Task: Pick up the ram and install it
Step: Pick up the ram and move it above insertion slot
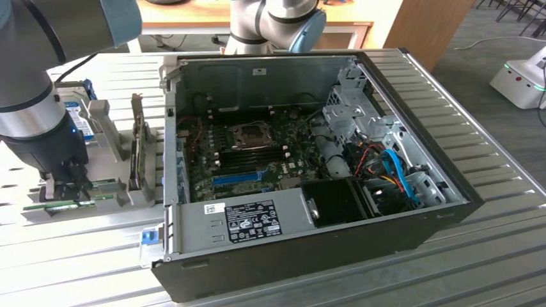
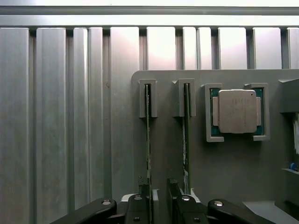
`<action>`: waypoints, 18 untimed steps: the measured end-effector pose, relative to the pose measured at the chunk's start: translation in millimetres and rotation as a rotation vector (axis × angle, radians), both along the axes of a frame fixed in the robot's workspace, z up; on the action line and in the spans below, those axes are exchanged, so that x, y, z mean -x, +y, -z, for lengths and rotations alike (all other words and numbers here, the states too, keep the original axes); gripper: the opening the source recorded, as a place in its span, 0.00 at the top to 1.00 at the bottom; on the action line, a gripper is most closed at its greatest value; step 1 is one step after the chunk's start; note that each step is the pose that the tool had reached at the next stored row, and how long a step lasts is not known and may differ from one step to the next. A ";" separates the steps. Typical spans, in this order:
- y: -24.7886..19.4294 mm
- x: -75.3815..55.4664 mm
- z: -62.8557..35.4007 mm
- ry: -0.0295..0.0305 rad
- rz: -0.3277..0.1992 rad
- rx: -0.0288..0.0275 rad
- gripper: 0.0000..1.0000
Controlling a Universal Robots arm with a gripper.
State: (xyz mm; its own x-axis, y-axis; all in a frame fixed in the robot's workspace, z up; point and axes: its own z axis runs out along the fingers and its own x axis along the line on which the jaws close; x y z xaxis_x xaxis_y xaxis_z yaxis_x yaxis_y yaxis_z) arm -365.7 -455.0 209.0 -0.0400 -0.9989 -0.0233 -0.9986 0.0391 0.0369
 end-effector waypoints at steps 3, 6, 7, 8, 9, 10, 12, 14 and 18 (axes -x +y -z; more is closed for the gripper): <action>0.0 0.0 1.6 0.0000 0.000 0.0000 0.71; 0.0 0.0 3.2 0.0001 0.000 0.0001 0.71; 0.0 0.1 3.7 0.0003 0.000 0.0003 0.71; -0.1 0.1 4.1 0.0006 0.000 0.0006 0.71; -0.1 0.1 4.7 0.0008 0.000 0.0007 0.71; 0.1 -0.1 6.3 -0.0011 0.000 -0.0009 0.71; 0.1 -0.1 7.9 -0.0006 0.000 -0.0006 0.71; -0.1 0.0 8.4 0.0001 0.000 -0.0008 0.71; -0.2 -1.3 3.4 0.0050 0.000 -0.0010 0.71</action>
State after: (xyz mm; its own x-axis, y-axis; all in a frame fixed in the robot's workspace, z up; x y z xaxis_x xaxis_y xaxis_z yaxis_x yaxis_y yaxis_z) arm -364.4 -455.2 205.6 -0.0400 -0.9989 -0.0241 -0.9984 0.0389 0.0420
